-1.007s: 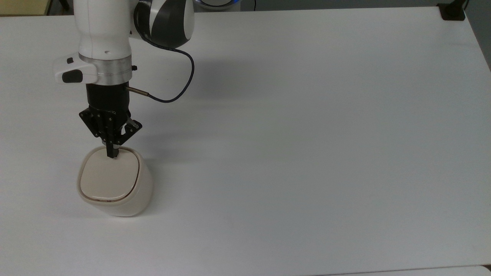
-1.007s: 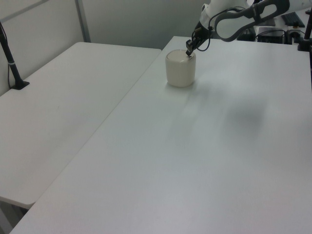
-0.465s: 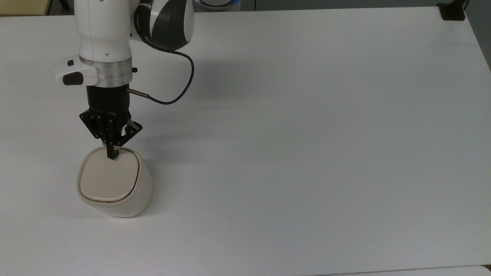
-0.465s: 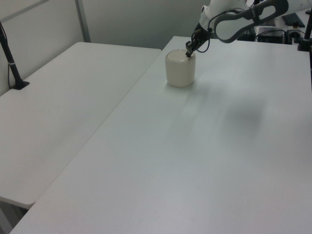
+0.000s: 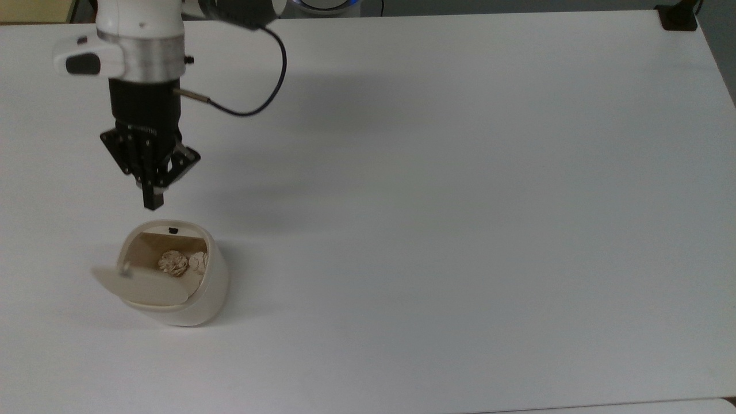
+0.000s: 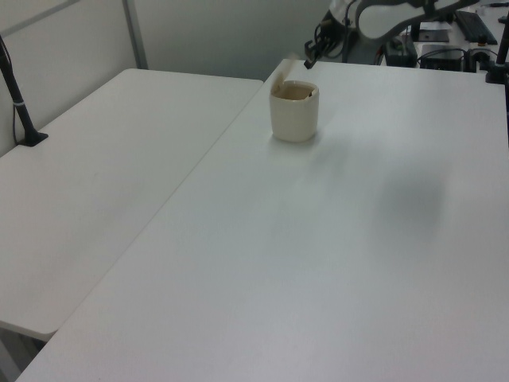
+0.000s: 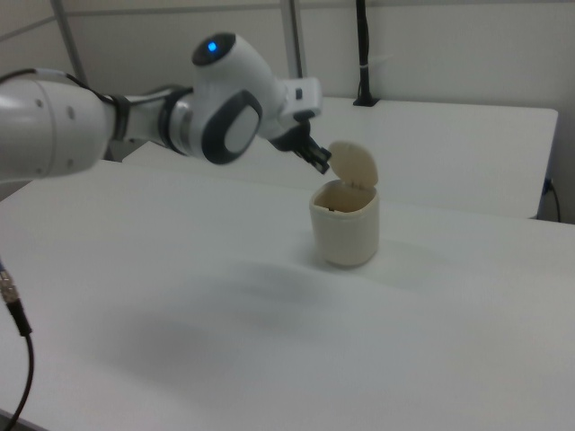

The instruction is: Open the trash bin

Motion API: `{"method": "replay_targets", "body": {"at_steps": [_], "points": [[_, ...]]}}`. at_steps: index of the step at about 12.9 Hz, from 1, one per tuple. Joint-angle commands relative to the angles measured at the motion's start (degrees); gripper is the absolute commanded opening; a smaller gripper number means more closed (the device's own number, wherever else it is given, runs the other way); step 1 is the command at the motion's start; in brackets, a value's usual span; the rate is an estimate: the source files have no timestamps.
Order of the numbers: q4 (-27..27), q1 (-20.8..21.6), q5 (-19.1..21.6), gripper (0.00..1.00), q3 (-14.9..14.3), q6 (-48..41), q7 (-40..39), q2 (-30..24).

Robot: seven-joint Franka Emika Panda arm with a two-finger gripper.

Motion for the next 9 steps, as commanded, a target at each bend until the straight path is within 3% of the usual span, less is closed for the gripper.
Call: {"method": "replay_targets", "body": {"at_steps": [1, 9], "points": [[-1.8, 2.2, 0.7, 0.07, -0.1, -10.4, 1.2, -7.5], [-2.0, 11.2, 0.7, 0.10, -0.2, -39.3, 4.3, -20.0]]}}
